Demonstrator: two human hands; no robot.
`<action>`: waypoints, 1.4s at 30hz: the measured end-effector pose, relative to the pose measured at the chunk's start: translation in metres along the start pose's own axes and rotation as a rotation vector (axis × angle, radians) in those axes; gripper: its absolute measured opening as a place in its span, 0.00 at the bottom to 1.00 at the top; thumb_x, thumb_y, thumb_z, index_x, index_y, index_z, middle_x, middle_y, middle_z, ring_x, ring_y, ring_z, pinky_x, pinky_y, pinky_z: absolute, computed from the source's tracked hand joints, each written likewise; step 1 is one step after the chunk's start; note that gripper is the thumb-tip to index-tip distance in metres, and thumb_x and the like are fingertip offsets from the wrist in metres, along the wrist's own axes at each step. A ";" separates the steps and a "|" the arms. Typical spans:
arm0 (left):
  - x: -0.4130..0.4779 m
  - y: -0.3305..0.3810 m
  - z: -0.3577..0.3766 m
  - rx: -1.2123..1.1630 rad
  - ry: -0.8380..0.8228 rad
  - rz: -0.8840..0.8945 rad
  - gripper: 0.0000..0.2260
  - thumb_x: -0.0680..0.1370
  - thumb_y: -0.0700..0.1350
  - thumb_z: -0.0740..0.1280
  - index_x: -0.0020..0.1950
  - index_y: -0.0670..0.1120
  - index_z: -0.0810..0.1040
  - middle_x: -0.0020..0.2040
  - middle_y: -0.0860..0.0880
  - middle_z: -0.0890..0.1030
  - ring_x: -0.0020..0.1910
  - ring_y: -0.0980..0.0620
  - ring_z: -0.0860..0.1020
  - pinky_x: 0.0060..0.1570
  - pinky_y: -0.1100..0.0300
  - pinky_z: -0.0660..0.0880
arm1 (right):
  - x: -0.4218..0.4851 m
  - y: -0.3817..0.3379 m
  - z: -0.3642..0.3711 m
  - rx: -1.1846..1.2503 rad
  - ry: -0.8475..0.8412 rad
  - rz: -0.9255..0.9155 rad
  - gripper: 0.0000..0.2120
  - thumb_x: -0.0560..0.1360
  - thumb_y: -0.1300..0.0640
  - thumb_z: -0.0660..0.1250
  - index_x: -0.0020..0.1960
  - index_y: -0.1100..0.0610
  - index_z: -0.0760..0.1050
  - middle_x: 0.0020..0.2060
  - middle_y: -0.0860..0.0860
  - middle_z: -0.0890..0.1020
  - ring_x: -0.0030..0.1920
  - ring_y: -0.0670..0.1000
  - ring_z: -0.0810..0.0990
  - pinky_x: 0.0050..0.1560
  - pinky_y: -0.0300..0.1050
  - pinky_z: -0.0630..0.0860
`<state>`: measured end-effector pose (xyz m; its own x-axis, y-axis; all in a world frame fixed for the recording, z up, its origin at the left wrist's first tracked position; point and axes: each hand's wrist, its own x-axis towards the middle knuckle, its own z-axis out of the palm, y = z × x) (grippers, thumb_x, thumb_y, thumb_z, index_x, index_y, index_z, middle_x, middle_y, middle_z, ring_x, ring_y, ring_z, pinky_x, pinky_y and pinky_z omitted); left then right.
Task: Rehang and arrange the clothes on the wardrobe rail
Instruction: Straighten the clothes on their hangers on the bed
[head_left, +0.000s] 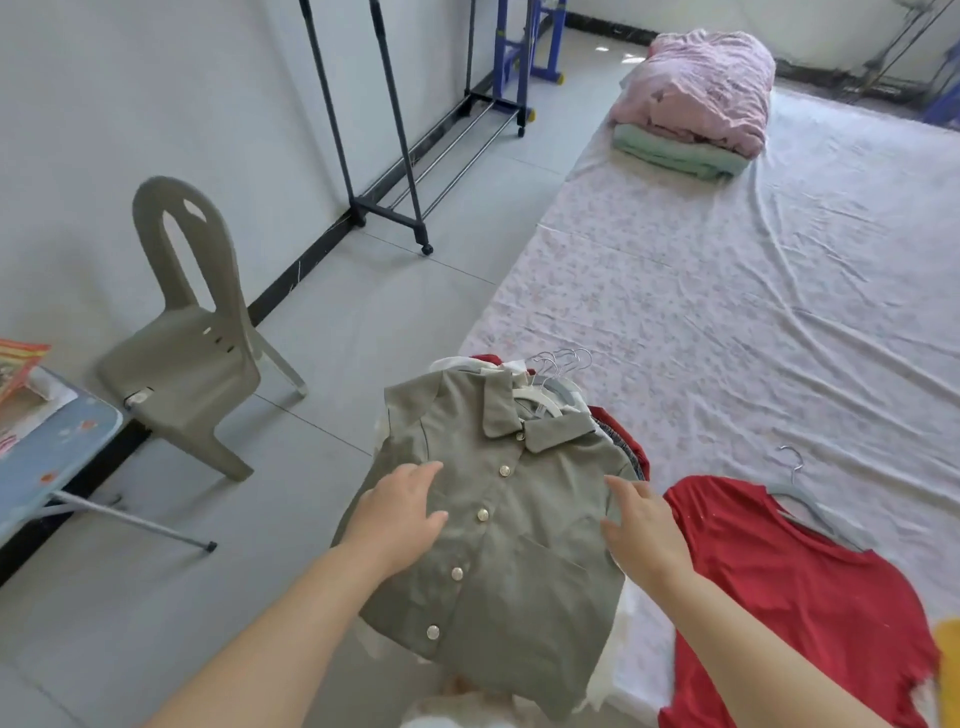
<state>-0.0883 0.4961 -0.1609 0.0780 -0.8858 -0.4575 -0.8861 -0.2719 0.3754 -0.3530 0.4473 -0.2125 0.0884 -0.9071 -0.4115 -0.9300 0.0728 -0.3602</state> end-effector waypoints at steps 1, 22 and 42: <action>0.015 -0.001 -0.002 -0.005 -0.002 -0.002 0.25 0.77 0.50 0.60 0.73 0.50 0.58 0.70 0.50 0.64 0.69 0.50 0.64 0.65 0.55 0.64 | 0.018 -0.005 0.001 -0.002 -0.008 0.002 0.27 0.75 0.59 0.62 0.73 0.53 0.61 0.67 0.54 0.67 0.67 0.54 0.66 0.64 0.46 0.66; 0.222 -0.025 0.038 0.019 -0.107 0.111 0.24 0.79 0.51 0.57 0.74 0.53 0.54 0.71 0.55 0.61 0.70 0.56 0.60 0.64 0.62 0.58 | 0.293 -0.027 0.092 -0.190 -0.046 0.096 0.13 0.78 0.52 0.60 0.58 0.58 0.73 0.58 0.56 0.74 0.59 0.58 0.70 0.55 0.50 0.69; 0.193 0.002 -0.024 -0.051 0.173 0.474 0.23 0.75 0.48 0.64 0.70 0.48 0.66 0.68 0.51 0.69 0.68 0.51 0.65 0.69 0.52 0.61 | 0.118 -0.074 0.028 0.246 0.660 -0.099 0.12 0.65 0.62 0.75 0.47 0.52 0.81 0.41 0.47 0.84 0.39 0.50 0.80 0.37 0.43 0.78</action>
<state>-0.0639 0.3153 -0.2290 -0.2493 -0.9643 -0.0889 -0.8191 0.1610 0.5505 -0.2634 0.3466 -0.2580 -0.1391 -0.9703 0.1980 -0.8143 -0.0017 -0.5805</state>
